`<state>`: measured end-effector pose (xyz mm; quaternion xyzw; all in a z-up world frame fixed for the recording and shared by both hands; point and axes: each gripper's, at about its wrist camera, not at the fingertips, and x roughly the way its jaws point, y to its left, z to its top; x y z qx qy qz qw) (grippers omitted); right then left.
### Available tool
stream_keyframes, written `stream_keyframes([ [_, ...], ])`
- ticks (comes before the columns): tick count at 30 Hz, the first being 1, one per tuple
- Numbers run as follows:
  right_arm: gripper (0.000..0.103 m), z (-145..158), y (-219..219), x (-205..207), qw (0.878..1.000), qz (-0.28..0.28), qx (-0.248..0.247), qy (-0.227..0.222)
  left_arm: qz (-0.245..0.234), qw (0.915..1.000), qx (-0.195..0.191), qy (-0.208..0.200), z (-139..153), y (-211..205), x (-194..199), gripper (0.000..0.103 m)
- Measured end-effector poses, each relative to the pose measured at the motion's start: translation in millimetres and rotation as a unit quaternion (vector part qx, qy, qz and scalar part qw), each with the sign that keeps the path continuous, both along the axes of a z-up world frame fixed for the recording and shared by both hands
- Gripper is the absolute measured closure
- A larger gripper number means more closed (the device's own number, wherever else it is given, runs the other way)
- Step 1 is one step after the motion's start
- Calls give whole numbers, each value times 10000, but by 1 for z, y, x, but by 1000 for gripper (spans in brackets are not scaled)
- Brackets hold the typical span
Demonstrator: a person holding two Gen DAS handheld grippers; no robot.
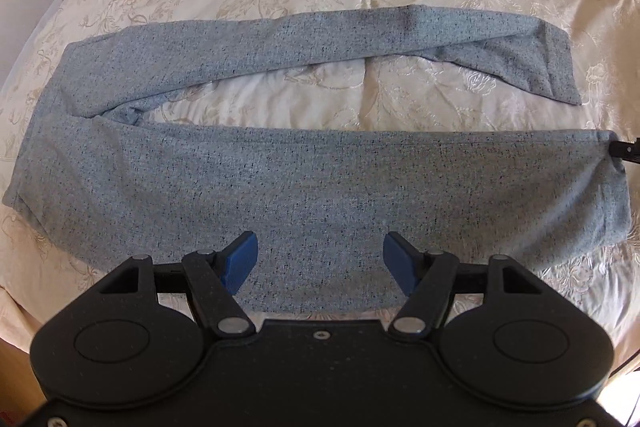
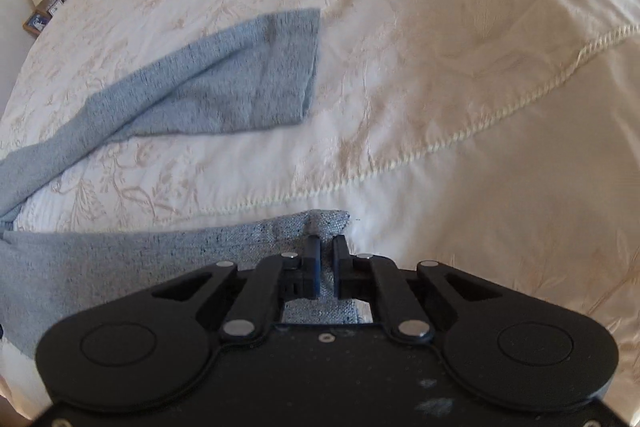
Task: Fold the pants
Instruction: 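Close the right gripper on the hem of the grey trouser leg, then lift the hem with the right gripper and carry it over the other leg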
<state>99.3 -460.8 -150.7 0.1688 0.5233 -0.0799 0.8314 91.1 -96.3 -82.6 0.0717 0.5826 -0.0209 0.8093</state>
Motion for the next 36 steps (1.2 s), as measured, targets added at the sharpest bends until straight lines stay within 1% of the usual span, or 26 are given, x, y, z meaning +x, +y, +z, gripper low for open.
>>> stream_keyframes([
  [3, 97, -11, 3, 30, 9998, 70, -202, 5, -32, 10000, -17, -3, 0, -6, 2, 33],
  [7, 96, -41, 6, 53, 9989, 122, -358, 261, -82, 9999, -38, 51, -2, -9, -1, 33],
  [8, 92, -41, 7, 50, 9988, 171, -390, 247, -93, 9999, -45, 56, -2, -9, -2, 33],
  [9, 85, -36, 7, 45, 9989, 166, -419, 132, -90, 9999, -50, 55, -2, -8, -4, 33],
  [10, 83, -27, 5, 35, 9990, 119, -431, 4, -84, 9999, -57, 70, -3, -7, -5, 33],
  [11, 75, -18, 3, 25, 9992, 78, -385, -55, -83, 9999, -69, 98, -4, -6, -6, 33],
  [12, 71, -11, -1, 14, 9994, 42, -342, -84, -83, 9999, -80, 126, -5, -4, -6, 33],
  [15, 68, 3, -6, -25, 9998, 74, -187, -77, -78, 9998, -61, 169, -8, -1, -7, 33],
  [17, 68, 2, -6, -49, 9999, 83, -74, 104, -75, 9998, -38, 155, -8, 1, -7, 33],
  [20, 67, -7, -2, -69, 9995, -49, 177, 265, -49, 9999, -3, 129, -8, 6, -8, 33],
  [23, 67, -21, -1, -73, 9968, -387, 615, 341, 4, 9999, 31, 166, -9, 9, -9, 33],
  [24, 64, -27, 0, -70, 9949, -528, 779, 359, 13, 9998, 50, 183, -10, 10, -10, 33],
  [26, 63, -34, 4, -66, 9924, -806, 854, 362, 26, 9998, 79, 204, -11, 12, -12, 33],
  [27, 63, -36, 5, -64, 9912, -912, 898, 351, 34, 9997, 86, 212, -11, 12, -13, 33],
  [28, 69, -36, 7, -63, 9901, -989, 934, 357, 41, 9997, 88, 223, -11, 13, -14, 33],
  [29, 95, -33, 10, -61, 9895, -1015, 944, 404, 45, 9997, 86, 235, -11, 13, -15, 33],
  [31, 95, -18, 21, -60, 9923, -961, 627, 468, 61, 9996, 74, 256, -12, 15, -15, 33],
  [32, 95, -8, 28, -56, 9947, -840, 363, 470, 71, 9996, 60, 266, -13, 15, -15, 33],
  [33, 96, 3, 31, -62, 9958, -763, 144, 491, 72, 9996, 43, 277, -13, 15, -15, 33],
  [34, 96, 10, 32, -67, 9957, -763, 36, 526, 61, 9996, 26, 290, -14, 16, -15, 33],
  [36, 96, 19, 25, -83, 9931, -947, 112, 677, 13, 9995, 24, 304, -15, 15, -15, 33],
])
